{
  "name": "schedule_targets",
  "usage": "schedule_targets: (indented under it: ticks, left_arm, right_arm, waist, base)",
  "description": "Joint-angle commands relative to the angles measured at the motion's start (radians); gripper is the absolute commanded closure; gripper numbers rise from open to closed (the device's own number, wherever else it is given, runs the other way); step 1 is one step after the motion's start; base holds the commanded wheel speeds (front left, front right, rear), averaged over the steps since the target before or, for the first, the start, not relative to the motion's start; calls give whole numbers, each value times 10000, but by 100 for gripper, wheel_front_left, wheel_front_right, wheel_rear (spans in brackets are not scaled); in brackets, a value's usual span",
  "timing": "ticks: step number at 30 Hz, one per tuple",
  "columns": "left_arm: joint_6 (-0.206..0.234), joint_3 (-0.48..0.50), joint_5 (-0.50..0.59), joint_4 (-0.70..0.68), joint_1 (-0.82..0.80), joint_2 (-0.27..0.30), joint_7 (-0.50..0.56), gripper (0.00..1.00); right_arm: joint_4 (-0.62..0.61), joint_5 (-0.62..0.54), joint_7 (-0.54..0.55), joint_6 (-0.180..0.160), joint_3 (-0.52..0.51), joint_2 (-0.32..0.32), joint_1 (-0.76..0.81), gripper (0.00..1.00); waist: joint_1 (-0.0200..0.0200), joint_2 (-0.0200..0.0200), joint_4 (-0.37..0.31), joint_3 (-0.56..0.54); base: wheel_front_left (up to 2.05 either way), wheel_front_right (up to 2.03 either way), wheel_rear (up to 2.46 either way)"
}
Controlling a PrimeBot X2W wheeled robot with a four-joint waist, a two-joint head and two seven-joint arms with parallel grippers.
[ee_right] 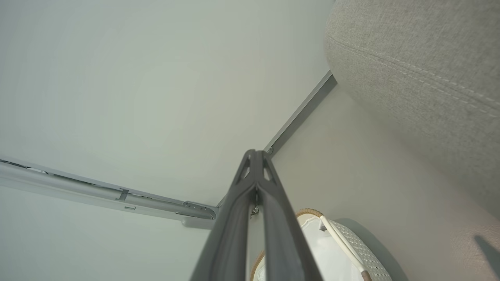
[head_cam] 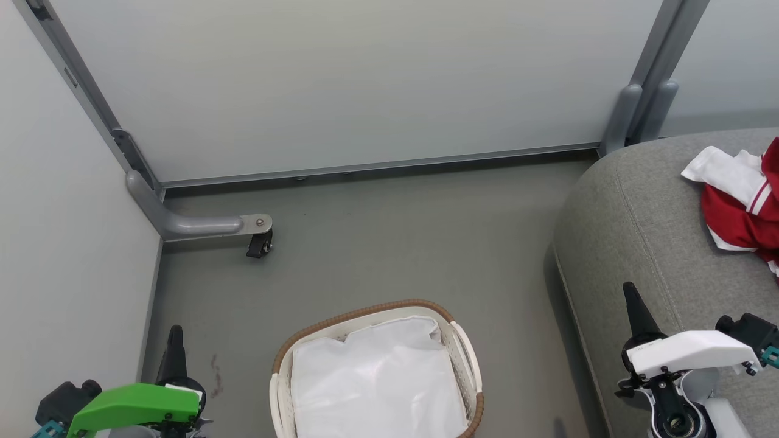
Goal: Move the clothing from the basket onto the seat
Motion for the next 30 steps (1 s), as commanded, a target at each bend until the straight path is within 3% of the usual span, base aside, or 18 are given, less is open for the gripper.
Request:
schedule_targets:
  ticks: [1, 30]
  left_arm:
    - [-57, 65, -301, -173, -287, 69, 74, 100]
    - [-86, 301, -2912, -655, -442, 86, 800, 100]
  right_arm:
    - [-178, 334, 79, -6, -41, -69, 56, 100]
    - [-769, 3294, 806, -8, -247, -89, 273, 100]
  waist:
    - [0, 0, 0, -4]
    - [0, 0, -4, -95]
  base:
    - [0, 0, 0]
    - [0, 0, 0]
